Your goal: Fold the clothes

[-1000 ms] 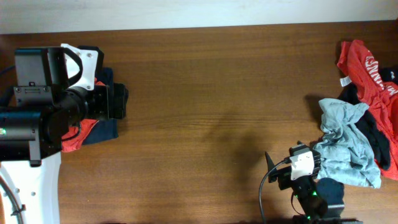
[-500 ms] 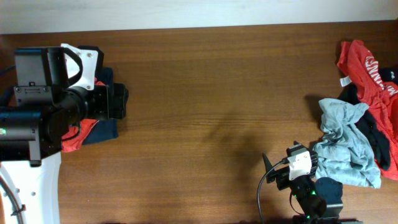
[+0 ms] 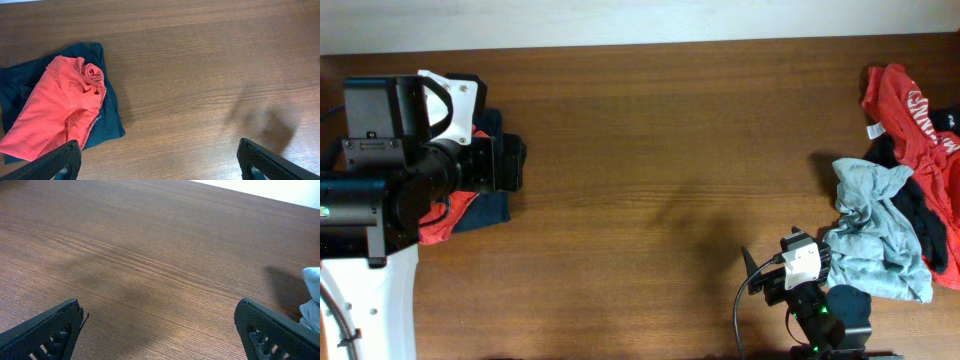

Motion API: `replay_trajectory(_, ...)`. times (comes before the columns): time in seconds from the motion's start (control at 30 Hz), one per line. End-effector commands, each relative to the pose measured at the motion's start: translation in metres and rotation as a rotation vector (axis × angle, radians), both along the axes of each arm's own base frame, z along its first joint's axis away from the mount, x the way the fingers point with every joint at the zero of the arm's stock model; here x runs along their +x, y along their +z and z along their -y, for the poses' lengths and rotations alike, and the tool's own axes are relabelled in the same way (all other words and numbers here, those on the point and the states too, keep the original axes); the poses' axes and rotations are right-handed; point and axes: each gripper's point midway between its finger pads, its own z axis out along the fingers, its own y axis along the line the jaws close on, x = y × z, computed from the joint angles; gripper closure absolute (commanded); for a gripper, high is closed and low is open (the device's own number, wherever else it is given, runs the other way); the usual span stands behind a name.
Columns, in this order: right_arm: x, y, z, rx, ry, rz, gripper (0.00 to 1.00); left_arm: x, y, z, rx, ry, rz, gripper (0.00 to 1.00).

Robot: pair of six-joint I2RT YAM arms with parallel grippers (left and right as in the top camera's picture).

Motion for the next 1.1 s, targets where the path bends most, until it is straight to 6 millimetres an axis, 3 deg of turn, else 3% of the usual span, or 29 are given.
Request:
replay_trajectory(0.0, 0.0, -0.001, 0.0, 0.013, -0.004, 0.003, 0.01, 0.0, 0.003, 0.001, 0.015, -0.016, 0.013, 0.01)
replay_trajectory(0.33, 0.0, -0.001, 0.0, 0.013, -0.004, 0.003, 0.01, -0.017, 0.015, -0.005, 0.036, 0.004, 0.097, 0.0)
replay_trajectory(0.47, 0.0, -0.001, 0.0, 0.014, -0.004, 0.003, 0.01, -0.018, 0.007, -0.013, 0.066, 0.039, 0.206, 0.01)
replay_trajectory(0.63, 0.0, -0.001, 0.0, 0.014, -0.004, 0.003, 0.01, -0.018, -0.033, -0.029, 0.123, 0.109, 0.342, 0.01)
replay_trajectory(0.8, 0.0, -0.001, 0.0, 0.013, -0.004, 0.003, 0.01, -0.029, -0.083, -0.028, 0.121, 0.1, 0.398, 0.01)
replay_trajectory(1.07, 0.0, -0.001, 0.0, 0.013, -0.004, 0.003, 0.01, -0.057, -0.143, -0.018, 0.07, 0.066, 0.519, 0.01)
